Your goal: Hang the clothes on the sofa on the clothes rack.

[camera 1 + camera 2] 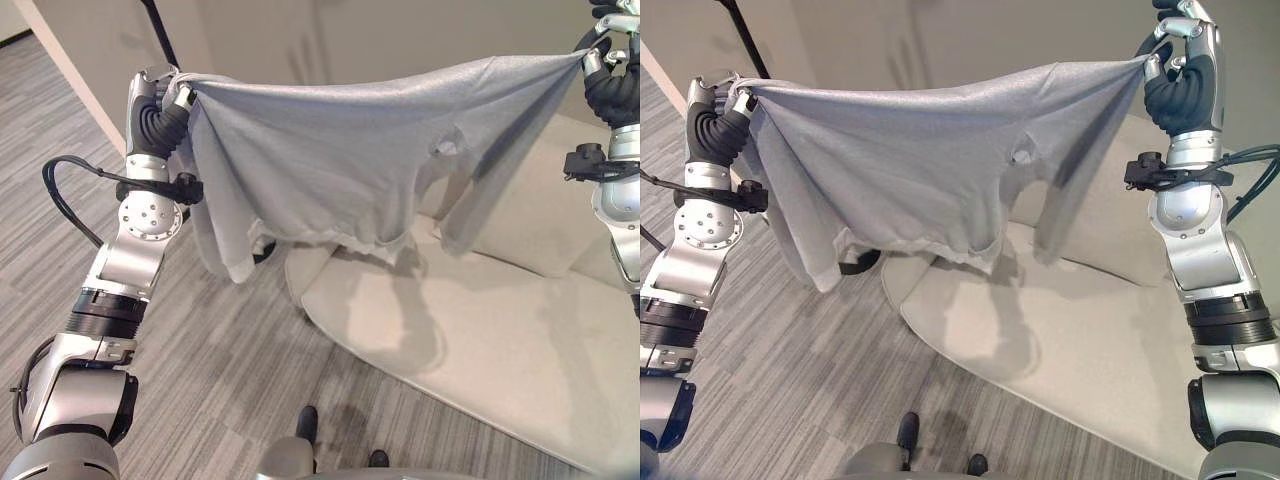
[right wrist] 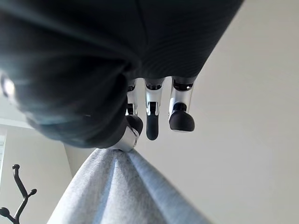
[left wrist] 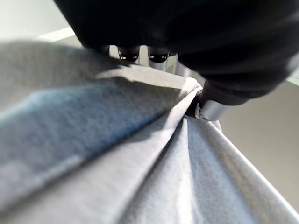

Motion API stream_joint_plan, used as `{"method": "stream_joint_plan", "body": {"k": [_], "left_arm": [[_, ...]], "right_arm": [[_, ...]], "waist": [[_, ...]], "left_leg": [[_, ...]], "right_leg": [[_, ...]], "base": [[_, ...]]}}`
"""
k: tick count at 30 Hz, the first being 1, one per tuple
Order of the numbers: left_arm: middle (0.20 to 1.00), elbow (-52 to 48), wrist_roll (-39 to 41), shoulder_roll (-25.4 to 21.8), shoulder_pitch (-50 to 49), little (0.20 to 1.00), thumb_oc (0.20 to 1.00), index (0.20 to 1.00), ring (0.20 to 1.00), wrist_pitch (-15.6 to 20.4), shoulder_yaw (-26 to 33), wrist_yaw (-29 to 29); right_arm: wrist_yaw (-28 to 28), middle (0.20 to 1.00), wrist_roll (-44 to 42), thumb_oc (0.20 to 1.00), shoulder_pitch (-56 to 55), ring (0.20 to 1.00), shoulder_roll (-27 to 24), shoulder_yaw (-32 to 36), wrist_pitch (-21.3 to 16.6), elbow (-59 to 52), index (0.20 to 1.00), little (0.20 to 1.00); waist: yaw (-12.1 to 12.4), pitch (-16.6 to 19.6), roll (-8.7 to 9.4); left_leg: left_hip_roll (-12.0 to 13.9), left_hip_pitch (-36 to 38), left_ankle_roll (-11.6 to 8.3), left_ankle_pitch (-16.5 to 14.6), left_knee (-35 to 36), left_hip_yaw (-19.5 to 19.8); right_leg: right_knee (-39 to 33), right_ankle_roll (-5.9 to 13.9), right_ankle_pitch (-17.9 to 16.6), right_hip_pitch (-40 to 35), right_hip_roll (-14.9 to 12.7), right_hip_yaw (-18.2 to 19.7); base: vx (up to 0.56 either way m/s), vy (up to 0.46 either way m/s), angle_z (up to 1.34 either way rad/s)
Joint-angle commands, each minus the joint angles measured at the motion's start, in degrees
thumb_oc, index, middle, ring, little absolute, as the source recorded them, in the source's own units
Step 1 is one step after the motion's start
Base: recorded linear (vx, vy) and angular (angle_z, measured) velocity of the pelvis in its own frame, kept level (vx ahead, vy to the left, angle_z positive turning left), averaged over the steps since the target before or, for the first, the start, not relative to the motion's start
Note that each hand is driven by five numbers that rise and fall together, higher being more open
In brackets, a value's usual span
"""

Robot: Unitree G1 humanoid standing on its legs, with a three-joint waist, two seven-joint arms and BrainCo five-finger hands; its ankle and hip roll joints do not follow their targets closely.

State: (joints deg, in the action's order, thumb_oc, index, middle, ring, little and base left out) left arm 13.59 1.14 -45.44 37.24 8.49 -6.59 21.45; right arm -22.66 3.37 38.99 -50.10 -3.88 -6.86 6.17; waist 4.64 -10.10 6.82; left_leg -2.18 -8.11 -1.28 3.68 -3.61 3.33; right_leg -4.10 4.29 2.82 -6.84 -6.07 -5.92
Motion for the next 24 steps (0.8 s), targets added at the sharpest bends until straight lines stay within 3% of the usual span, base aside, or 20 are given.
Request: {"method": "stream_joint_plan", "body": {"k": [1, 3, 5, 6, 7, 8, 9, 11, 12, 13, 14, 15, 18, 19, 20, 21, 22, 24], "left_arm": [[0.200, -0.9, 0.8, -2.3, 3.2, 0.200, 0.200, 0.200, 0.200, 2.4, 1.8, 1.3], [0.200, 0.7, 2.2, -3.0, 5.4, 0.200, 0.200, 0.200, 0.200, 3.2, -0.1, 2.2], [0.200, 1.3, 3.1, -3.4, 5.5, 0.200, 0.200, 0.200, 0.200, 3.6, -1.2, 2.9], [0.200, 1.3, 3.1, -3.4, 5.5, 0.200, 0.200, 0.200, 0.200, 3.6, -1.3, 3.0], [0.200, 1.1, 3.3, -3.8, 5.0, 0.200, 0.200, 0.200, 0.200, 3.7, -0.6, 2.9], [0.200, 0.4, 2.6, -3.3, 3.8, 0.200, 0.200, 0.200, 0.200, 3.4, 0.0, 2.2], [0.200, 0.3, 2.6, -3.3, 3.7, 0.200, 0.200, 0.200, 0.200, 3.4, 0.1, 2.2], [0.200, 0.3, 2.4, -4.0, 4.2, 0.200, 0.200, 0.200, 0.200, 3.3, -0.4, 2.2], [0.200, 0.3, 2.4, -4.0, 4.2, 0.200, 0.200, 0.200, 0.200, 3.3, -0.4, 2.2], [0.200, 0.0, 1.5, -4.9, 5.0, 0.200, 0.200, 0.200, 0.200, 2.7, -0.9, 2.6], [0.200, -0.2, 0.9, -5.0, 6.0, 0.200, 0.200, 0.200, 0.200, 2.8, -1.5, 2.6], [0.200, -0.5, 0.3, -4.7, 6.6, 0.200, 0.200, 0.200, 0.200, 2.7, -2.0, 2.1], [0.200, -0.8, -0.5, -4.0, 7.3, 0.200, 0.200, 0.200, 0.200, 1.7, -1.8, 1.3], [0.200, -0.8, -0.5, -4.0, 7.3, 0.200, 0.200, 0.200, 0.200, 1.7, -1.8, 1.3], [0.200, -1.3, -0.5, -2.9, 6.2, 0.200, 0.200, 0.200, 0.200, 1.5, -0.9, 0.8], [0.200, -1.5, -0.5, -2.2, 5.8, 0.200, 0.200, 0.200, 0.200, 1.3, -0.6, 0.5], [0.200, -1.5, -0.5, -2.1, 5.7, 0.200, 0.200, 0.200, 0.200, 1.3, -0.6, 0.5], [0.200, -1.4, -0.8, 0.2, 5.4, 0.200, 0.200, 0.200, 0.200, 0.8, -0.4, -0.2]], "right_arm": [[-1.7, 0.200, -1.1, 0.200, -1.2, 0.200, -3.9, 2.0, -1.7, -1.9, 0.200, 0.200], [-2.7, 0.200, -1.3, 0.200, -2.6, 0.200, -4.9, 2.9, -1.7, -2.3, 0.200, 0.200], [-3.3, 0.200, -0.7, 0.200, -3.6, 0.200, -5.2, 3.0, -1.8, -2.9, 0.200, 0.200], [-3.3, 0.200, -0.7, 0.200, -3.8, 0.200, -5.2, 3.1, -1.8, -3.0, 0.200, 0.200], [-2.3, 0.200, -0.2, 0.200, -4.2, 0.200, -4.4, 2.8, -1.7, -3.5, 0.200, 0.200], [-1.2, 0.200, 0.8, 0.200, -5.6, 0.200, -3.8, 4.1, -1.0, -3.5, 0.200, 0.200], [-1.2, 0.200, 0.9, 0.200, -5.8, 0.200, -3.8, 4.2, -1.0, -3.6, 0.200, 0.200], [-1.5, 0.200, 1.7, 0.200, -5.4, 0.200, -2.2, 4.3, -0.5, -4.0, 0.200, 0.200], [-1.5, 0.200, 1.7, 0.200, -5.4, 0.200, -2.2, 4.3, -0.5, -4.0, 0.200, 0.200], [-2.2, 0.200, 1.9, 0.200, -4.4, 0.200, -0.7, 3.8, -0.4, -3.9, 0.200, 0.200], [-2.6, 0.200, 1.9, 0.200, -3.6, 0.200, -0.8, 3.7, -0.5, -3.9, 0.200, 0.200], [-2.5, 0.200, 1.9, 0.200, -3.1, 0.200, -1.9, 4.1, -0.5, -3.9, 0.200, 0.200], [-2.6, 0.200, 1.6, 0.200, -2.5, 0.200, -2.8, 4.5, -0.8, -4.1, 0.200, 0.200], [-2.6, 0.200, 1.6, 0.200, -2.5, 0.200, -2.8, 4.5, -0.8, -4.1, 0.200, 0.200], [-2.3, 0.200, 1.9, 0.200, -3.2, 0.200, -2.7, 5.3, -0.9, -4.3, 0.200, 0.200], [-2.2, 0.200, 1.9, 0.200, -3.7, 0.200, -2.4, 5.4, -1.0, -4.3, 0.200, 0.200], [-2.2, 0.200, 2.0, 0.200, -3.8, 0.200, -2.4, 5.5, -1.0, -4.3, 0.200, 0.200], [-1.9, 0.200, 2.3, 0.200, -5.4, 0.200, -2.4, 6.3, -0.5, -4.1, 0.200, 0.200]], "waist": [[-1.0, 4.7, -0.37], [-1.8, 4.7, -0.63], [-1.4, 5.0, -1.64], [-1.5, 5.2, -1.58], [-0.9, 6.4, -3.25], [-1.5, 7.3, -3.86], [-1.5, 7.4, -3.63], [-2.2, 6.9, -2.78], [-2.0, 7.0, -2.67], [-1.7, 6.4, -3.13], [-1.9, 6.8, -3.21], [-2.2, 6.7, -3.31], [-1.9, 6.9, -2.99], [-1.9, 6.8, -3.03], [-2.0, 6.7, -2.62], [-2.1, 6.4, -2.52], [-2.0, 6.3, -2.58], [-2.8, 5.2, -2.44]], "left_leg": [[10.2, -0.6, -4.63, -0.2, 2.9, -0.4], [17.0, -2.6, -6.95, 3.5, 6.9, -0.4], [19.4, -4.9, -8.42, 6.1, 6.8, 1.6], [19.4, -4.8, -8.58, 5.6, 6.8, 1.7], [18.5, -4.1, -10.39, 4.6, 5.1, 5.1], [16.3, -3.5, -10.91, 0.6, 2.5, 4.7], [16.0, -3.7, -10.78, 0.3, 2.1, 4.6], [13.3, -3.4, -9.50, -2.3, 0.3, 2.0], [13.2, -3.5, -9.46, -2.3, 0.3, 1.8], [12.6, -3.3, -8.18, -2.8, 0.3, -1.3], [11.9, -2.9, -7.52, -2.5, 2.2, -2.7], [8.8, -2.1, -5.72, -1.4, 4.9, -4.0], [5.7, 0.8, -4.24, -1.5, 7.8, -5.9], [5.8, 0.8, -4.22, -1.2, 7.9, -5.8], [3.7, 2.1, -3.71, -1.0, 8.3, -6.2], [2.6, 3.1, -3.52, -1.1, 8.4, -6.1], [2.7, 3.3, -3.56, -1.2, 8.4, -6.1], [0.5, 5.4, -2.82, -2.0, 8.6, -5.9]], "right_leg": [[1.1, 4.29, 0.1, 4.1, -0.5, 1.0], [1.4, 5.99, 1.7, 3.8, -3.5, 1.7], [1.2, 7.51, 2.4, 1.8, -6.0, 2.7], [1.0, 7.46, 2.7, 1.4, -6.0, 2.5], [0.5, 8.86, 1.3, -0.4, -8.9, 3.5], [0.3, 10.43, -2.4, -1.1, -13.2, 2.3], [0.1, 10.58, -2.5, -1.2, -13.5, 2.3], [1.3, 10.53, -11.8, 3.0, -16.9, 3.3], [1.3, 10.57, -11.9, 3.3, -17.0, 3.5], [2.0, 9.46, -15.5, 5.8, -17.3, 0.8], [2.5, 8.60, -15.0, 7.1, -15.8, 1.5], [4.8, 7.00, -11.0, 8.2, -10.5, 3.0], [6.1, 5.69, -3.2, 6.8, -3.8, 0.3], [6.3, 5.63, -3.2, 6.9, -3.8, 0.3], [6.6, 4.97, -1.4, 7.2, 0.7, 0.9], [6.9, 4.31, -0.9, 7.8, 3.2, 1.8], [7.1, 4.23, -0.7, 7.7, 3.3, 1.9], [6.0, 2.29, -0.3, 8.4, 7.0, 3.6]], "base": [[0.16, 0.428, 0.08], [0.29, 0.537, 0.06], [0.33, 0.521, 0.01], [0.43, 0.600, -0.16], [0.57, 0.821, -0.24], [0.54, 0.839, -0.52], [0.33, 0.633, -0.44], [0.08, 0.371, -0.09], [0.02, 0.430, 0.02], [0.05, 0.425, -0.61], [0.10, 0.808, -0.79], [0.17, 0.659, -0.72], [0.10, 0.400, 0.02], [0.12, 0.262, -0.15], [0.08, 0.224, -0.27], [0.10, 0.221, -0.19], [0.06, 0.124, 0.06], [0.10, 0.167, 0.23]]}}
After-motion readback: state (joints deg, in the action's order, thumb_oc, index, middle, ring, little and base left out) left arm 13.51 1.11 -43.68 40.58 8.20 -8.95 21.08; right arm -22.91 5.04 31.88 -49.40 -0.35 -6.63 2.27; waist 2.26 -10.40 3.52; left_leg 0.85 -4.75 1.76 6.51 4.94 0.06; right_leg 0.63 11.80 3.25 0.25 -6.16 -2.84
